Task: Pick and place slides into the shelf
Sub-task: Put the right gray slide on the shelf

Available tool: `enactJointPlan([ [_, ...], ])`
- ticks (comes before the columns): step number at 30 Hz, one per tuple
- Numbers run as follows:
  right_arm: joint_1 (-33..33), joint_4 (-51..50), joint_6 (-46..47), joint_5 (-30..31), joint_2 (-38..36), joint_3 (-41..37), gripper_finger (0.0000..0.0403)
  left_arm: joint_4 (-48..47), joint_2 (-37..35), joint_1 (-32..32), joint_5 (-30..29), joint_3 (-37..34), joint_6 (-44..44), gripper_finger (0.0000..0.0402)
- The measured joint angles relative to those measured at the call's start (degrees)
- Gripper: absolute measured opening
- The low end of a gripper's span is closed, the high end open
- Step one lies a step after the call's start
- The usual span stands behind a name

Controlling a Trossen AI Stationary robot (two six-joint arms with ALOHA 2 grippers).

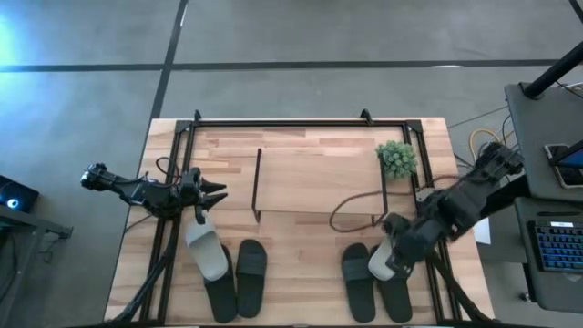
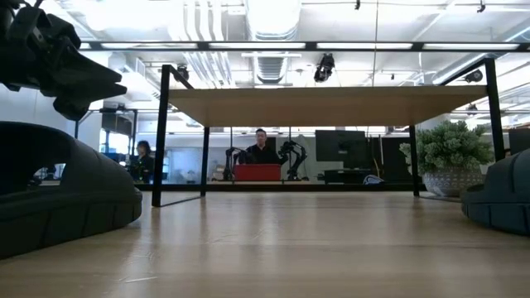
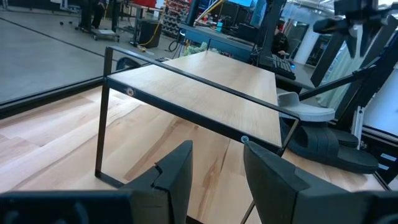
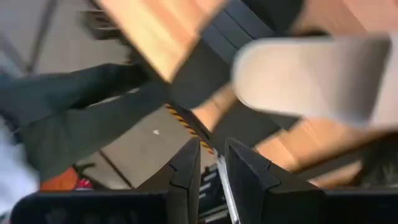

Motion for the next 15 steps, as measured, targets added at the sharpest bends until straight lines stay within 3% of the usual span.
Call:
enactJointPlan([
  [5, 3.85, -1.84, 15.11, -0.19, 5.44, -0.57, 0.0068, 0.7, -0.02, 0.0, 0.02, -0.08, -0.04, 0.0128],
  [15, 7.33, 1.23, 20.05, -2.38, 16.12, -0.24, 0.0068, 11.75, -0.02, -0.01, 1.37, -0.2, -0.11, 0.0128],
])
